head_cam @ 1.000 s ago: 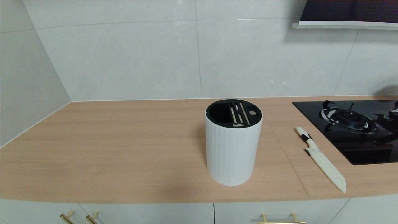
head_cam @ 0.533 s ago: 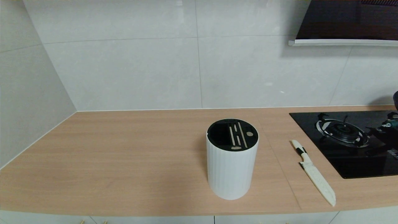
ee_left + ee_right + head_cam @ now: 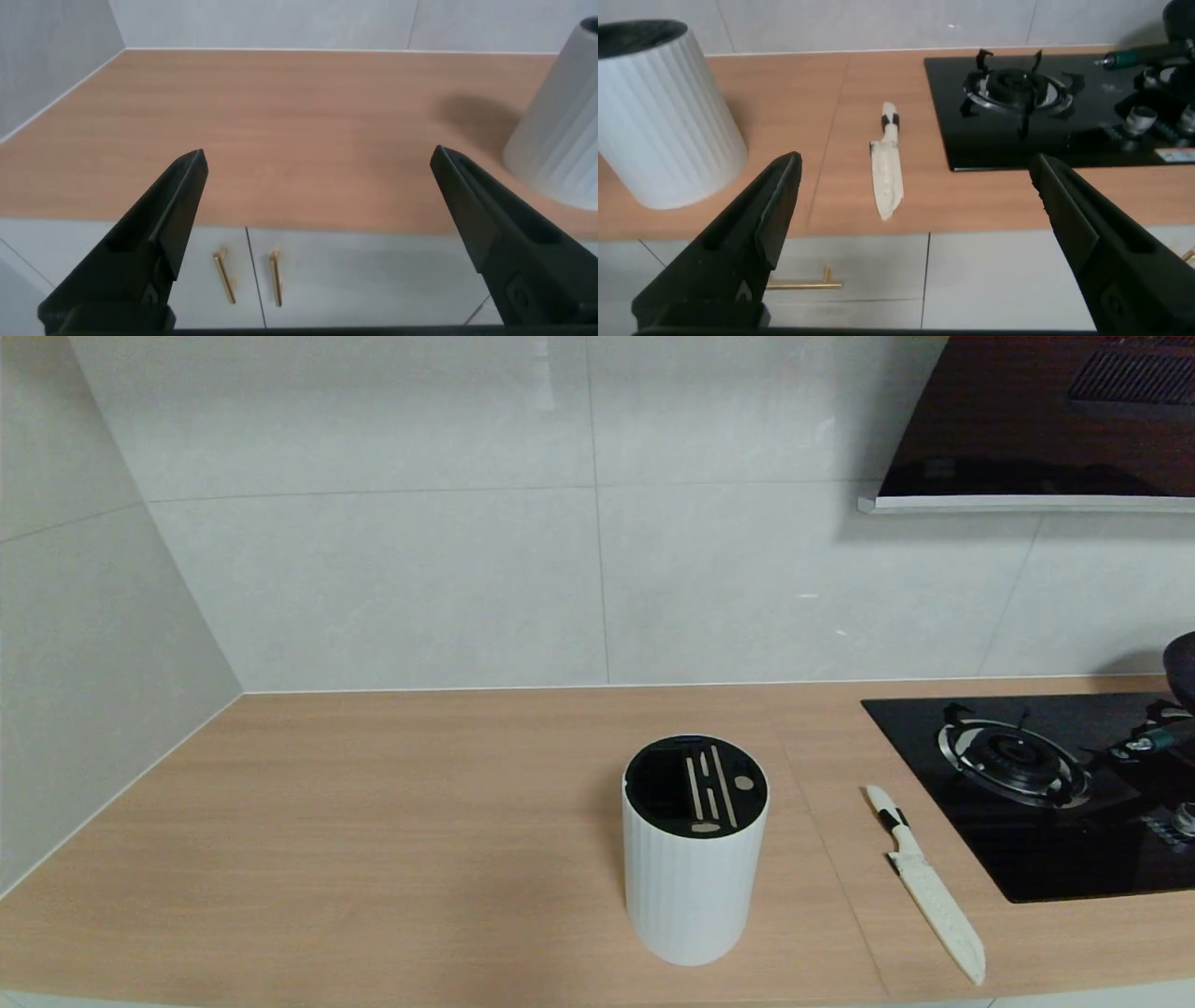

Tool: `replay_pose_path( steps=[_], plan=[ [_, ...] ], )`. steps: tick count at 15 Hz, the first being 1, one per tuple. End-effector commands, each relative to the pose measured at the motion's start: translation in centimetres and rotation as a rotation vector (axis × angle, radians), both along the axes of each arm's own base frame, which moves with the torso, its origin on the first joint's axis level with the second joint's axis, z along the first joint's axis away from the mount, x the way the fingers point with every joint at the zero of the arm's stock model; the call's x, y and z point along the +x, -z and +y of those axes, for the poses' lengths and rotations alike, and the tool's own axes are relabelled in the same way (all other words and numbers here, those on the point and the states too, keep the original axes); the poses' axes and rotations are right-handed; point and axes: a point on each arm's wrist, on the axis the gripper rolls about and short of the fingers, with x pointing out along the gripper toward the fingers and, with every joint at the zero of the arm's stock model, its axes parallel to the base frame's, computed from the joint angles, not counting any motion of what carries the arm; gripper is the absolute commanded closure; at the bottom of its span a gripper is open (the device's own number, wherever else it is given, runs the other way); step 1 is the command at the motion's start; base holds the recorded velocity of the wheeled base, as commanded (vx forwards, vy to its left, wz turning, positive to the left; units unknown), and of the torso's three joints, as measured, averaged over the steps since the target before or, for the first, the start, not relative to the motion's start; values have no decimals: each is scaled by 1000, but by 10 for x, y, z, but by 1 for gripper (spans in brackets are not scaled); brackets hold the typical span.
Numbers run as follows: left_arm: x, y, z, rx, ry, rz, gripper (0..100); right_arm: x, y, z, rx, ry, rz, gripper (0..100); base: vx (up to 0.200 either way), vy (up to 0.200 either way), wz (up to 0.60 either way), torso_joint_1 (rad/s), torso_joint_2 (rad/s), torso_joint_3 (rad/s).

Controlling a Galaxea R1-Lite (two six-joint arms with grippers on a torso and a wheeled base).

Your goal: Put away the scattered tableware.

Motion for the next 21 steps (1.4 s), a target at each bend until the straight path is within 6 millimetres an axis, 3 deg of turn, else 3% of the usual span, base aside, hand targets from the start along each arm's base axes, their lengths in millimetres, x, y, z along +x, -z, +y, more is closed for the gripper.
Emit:
replay_pose_path(
  steps=[1,5,17,19,21],
  plan=[
    [0,0,0,-1,-1,0,0,0,0,0,0,0,2,0,0,0,0,168,-364,-198],
    [0,0,0,-1,-1,0,0,0,0,0,0,0,2,0,0,0,0,140,-292,-155],
    [0,0,0,-2,-1,0,0,-1,-3,0,-20,8,-12,0,0,0,0,0,0,0],
    [0,0,0,-2,-1,0,0,-11,-52,0,5,-5,-130,0,0,0,0,0,0,0],
    [0,0,0,-2,-1,0,0,5,-73,0,4,-35,-37,0,0,0,0,0,0,0]
  ],
)
